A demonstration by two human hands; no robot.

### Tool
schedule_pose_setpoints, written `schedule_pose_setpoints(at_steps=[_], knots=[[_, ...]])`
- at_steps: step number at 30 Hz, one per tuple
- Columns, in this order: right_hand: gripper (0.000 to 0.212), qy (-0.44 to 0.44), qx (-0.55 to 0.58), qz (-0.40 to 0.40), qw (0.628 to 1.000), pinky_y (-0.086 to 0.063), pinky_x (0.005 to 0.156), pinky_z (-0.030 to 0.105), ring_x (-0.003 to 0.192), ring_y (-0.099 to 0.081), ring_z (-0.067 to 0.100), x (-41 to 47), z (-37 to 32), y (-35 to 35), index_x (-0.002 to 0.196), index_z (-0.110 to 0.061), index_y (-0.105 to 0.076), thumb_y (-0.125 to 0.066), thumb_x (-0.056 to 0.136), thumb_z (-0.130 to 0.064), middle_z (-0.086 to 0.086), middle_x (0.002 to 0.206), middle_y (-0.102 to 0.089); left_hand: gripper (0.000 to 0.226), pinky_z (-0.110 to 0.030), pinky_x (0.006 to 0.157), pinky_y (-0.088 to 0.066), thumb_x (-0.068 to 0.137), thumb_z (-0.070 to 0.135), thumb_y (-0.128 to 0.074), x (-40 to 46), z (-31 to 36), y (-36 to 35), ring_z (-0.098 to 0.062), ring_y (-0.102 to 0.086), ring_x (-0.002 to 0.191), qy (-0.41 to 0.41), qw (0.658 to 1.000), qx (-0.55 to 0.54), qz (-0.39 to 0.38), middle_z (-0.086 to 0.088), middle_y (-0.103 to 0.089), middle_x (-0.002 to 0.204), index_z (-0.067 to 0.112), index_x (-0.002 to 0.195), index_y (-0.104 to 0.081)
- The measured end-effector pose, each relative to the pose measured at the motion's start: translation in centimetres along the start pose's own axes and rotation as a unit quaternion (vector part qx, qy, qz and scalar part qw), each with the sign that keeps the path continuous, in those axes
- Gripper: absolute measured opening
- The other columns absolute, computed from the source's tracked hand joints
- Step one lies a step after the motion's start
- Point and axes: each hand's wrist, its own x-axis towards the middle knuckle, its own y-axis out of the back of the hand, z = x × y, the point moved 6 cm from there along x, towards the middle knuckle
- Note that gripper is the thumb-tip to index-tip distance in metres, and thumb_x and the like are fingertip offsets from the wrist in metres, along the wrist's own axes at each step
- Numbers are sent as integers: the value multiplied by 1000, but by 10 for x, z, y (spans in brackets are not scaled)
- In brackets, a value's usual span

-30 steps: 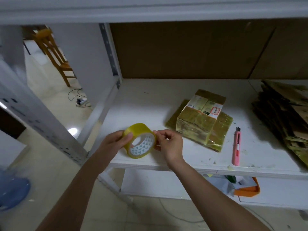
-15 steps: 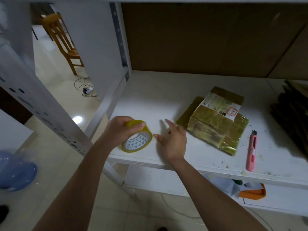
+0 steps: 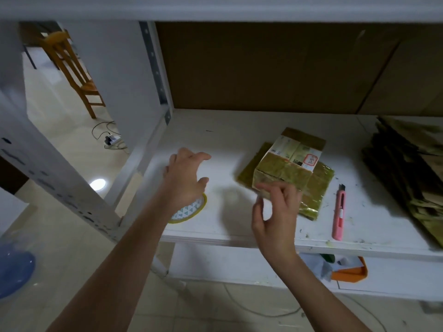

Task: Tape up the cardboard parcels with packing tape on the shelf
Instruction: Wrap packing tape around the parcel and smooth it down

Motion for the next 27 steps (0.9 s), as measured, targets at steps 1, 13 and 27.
schedule_pose_setpoints(at_steps=[1,13,27], knots=[[40,-11,-19,35,999,-33,90,22,106,-39,16,5,5,13,112,-17,-63,-61,77,4,7,113,-48,51,-26,105,-31,92,8,-61,5,17,-9,-26,-41,127,-41,998,-47,-4,-7,-38,135,26,138,-51],[54,-102,91,-205,969,-26,98,-2,132,-29,-17,32,92,56,119,-12,-68,-49,75,11,-1,150,-40,76,-6,71,-43,77,-22,-47,-2,90,-95,-25,-50,118,-140,960,-196,-143,26,-23,157,26,134,-59],[29,-51,77,-269,959,-32,95,4,126,-36,-13,42,105,47,110,-11,-74,-49,99,-23,4,141,-37,72,-25,109,-40,81,-20,-54,12,86,-112,-6,-36,136,-170,958,-138,-185,20,-35,138,31,132,-60]])
